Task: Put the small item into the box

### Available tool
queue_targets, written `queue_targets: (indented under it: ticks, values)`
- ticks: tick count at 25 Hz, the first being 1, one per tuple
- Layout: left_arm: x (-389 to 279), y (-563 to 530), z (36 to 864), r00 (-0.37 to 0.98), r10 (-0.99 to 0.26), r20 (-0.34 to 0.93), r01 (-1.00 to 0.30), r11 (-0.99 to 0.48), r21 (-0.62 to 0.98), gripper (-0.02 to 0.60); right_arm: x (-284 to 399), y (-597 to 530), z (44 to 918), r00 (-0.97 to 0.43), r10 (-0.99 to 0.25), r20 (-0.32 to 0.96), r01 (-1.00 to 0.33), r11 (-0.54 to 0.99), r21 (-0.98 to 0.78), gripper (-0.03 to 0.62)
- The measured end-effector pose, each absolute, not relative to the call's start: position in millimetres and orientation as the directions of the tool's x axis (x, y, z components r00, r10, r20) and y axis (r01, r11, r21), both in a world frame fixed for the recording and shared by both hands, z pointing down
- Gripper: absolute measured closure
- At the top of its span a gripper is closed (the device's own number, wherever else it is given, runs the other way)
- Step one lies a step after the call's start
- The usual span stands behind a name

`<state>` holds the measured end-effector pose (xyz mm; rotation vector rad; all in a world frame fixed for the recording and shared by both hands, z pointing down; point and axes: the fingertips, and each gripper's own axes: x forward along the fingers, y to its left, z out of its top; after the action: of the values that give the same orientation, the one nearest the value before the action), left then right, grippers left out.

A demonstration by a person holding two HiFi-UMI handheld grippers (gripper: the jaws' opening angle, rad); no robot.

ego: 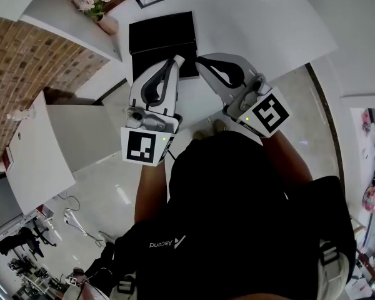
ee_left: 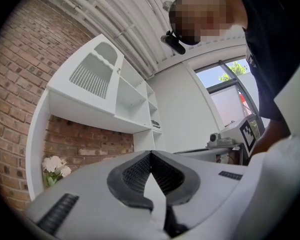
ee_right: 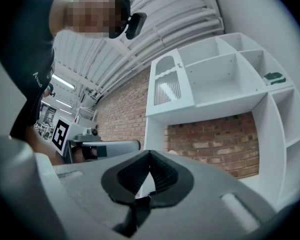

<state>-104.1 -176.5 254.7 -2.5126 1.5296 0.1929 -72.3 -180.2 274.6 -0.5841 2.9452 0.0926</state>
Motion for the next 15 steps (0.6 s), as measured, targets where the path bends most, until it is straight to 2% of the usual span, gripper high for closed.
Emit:
queue_targets:
  ticks: [15]
  values:
    - [-82.3,-163.5,248.5,0.505,-0.834,-0.223,-0.862,-0.497,-0.096,0.583,-58.5,-166.8,271.0,-0.904,-0.397,-0.159,-0.408,0.912,0.037,0.594]
